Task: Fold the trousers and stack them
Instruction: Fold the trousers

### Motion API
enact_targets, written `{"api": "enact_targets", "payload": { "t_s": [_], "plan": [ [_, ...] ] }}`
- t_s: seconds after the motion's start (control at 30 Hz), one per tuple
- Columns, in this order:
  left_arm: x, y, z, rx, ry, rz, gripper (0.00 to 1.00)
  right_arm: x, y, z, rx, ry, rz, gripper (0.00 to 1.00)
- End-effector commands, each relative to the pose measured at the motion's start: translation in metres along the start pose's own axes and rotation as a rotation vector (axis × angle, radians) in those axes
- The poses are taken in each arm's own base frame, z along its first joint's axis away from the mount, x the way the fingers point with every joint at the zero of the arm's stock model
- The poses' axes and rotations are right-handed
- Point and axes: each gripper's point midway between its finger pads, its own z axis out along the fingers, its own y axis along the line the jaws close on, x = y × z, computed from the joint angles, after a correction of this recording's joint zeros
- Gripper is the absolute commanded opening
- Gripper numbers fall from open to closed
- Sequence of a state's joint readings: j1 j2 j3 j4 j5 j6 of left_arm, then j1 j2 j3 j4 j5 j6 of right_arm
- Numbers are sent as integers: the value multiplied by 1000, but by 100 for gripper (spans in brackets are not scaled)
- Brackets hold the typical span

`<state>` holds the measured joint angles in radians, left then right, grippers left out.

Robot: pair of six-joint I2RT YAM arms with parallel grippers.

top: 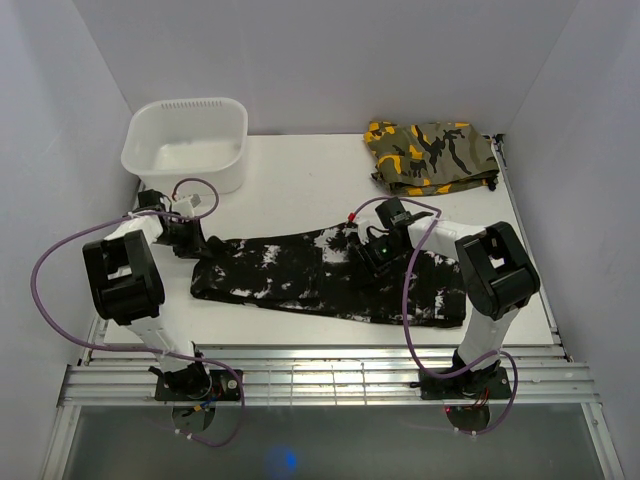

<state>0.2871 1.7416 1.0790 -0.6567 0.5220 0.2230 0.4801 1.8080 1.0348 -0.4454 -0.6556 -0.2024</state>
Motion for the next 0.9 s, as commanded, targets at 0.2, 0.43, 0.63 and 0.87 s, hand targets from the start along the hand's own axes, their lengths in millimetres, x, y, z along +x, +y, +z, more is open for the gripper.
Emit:
{"api": "enact_targets", "payload": {
  "t_s": [0.2, 0.43, 0.63, 0.87],
  "plan": [
    [-46, 18, 9, 13, -94, -2, 1, 67, -34, -5, 188, 217, 6, 25],
    [-73, 0, -52, 152, -197, 46, 71, 50, -25, -13, 152, 200, -37, 32],
    [-56, -54, -106, 370, -208, 130, 71, 18, -4, -23, 83, 121, -91, 41],
    [5, -74, -81, 568, -69, 4, 63, 16, 2, -31, 78, 138, -75, 38]
  ]
}}
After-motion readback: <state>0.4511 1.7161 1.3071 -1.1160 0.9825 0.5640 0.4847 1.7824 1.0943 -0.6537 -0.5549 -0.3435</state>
